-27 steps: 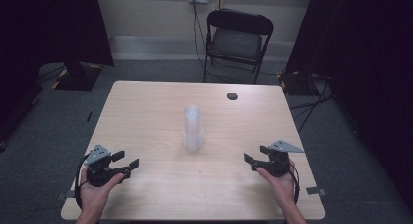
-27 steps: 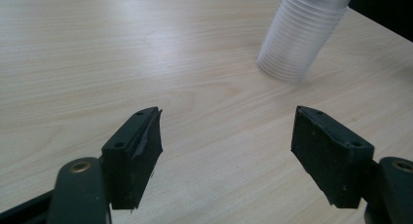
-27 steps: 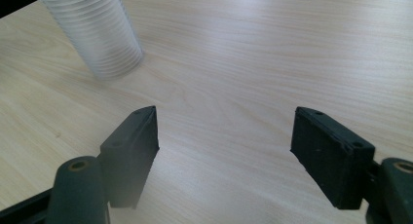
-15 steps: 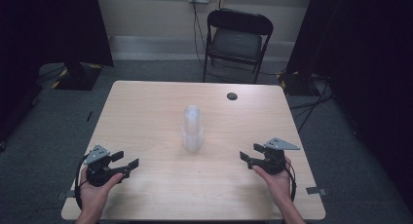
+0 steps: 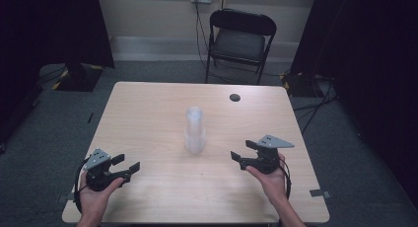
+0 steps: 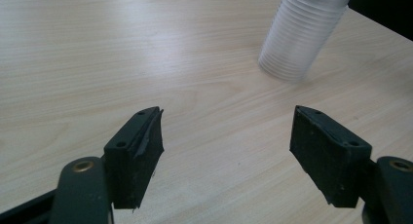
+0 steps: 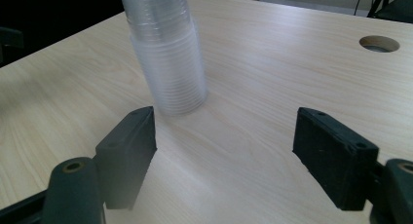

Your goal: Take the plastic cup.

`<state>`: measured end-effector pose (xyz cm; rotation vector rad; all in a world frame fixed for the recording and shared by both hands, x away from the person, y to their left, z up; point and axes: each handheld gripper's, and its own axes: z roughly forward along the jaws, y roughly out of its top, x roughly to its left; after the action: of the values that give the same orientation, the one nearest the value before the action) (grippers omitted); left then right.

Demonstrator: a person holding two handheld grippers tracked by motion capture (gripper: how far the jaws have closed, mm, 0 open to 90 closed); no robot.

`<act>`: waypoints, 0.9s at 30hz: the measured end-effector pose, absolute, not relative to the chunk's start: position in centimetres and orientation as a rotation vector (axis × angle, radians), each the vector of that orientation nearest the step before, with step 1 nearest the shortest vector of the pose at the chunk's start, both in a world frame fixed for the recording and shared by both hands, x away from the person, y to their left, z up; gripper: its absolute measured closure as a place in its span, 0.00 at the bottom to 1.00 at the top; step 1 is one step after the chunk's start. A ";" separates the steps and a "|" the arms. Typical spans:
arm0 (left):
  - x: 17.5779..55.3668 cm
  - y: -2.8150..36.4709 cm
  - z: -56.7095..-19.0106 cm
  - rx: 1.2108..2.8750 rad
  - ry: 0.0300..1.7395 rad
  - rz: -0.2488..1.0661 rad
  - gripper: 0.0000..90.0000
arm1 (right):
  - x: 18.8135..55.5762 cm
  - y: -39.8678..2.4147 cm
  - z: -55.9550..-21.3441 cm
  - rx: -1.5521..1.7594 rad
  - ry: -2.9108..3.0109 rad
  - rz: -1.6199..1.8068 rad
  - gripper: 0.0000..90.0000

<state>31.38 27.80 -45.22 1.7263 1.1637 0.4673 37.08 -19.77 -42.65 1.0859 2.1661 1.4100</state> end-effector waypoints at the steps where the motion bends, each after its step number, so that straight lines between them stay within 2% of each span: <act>1: 31.4 27.8 -45.2 1.727 1.165 0.469 0.30 | 37.2 -19.6 -42.6 1.080 2.176 1.401 0.25; 27: 31.6 27.3 -45.4 1.748 1.153 0.474 0.29 | 40.4 -12.8 -38.9 0.865 2.220 1.518 0.26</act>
<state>31.61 27.30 -45.41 1.7475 1.1531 0.4740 40.42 -12.84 -38.92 0.8650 2.2199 1.5183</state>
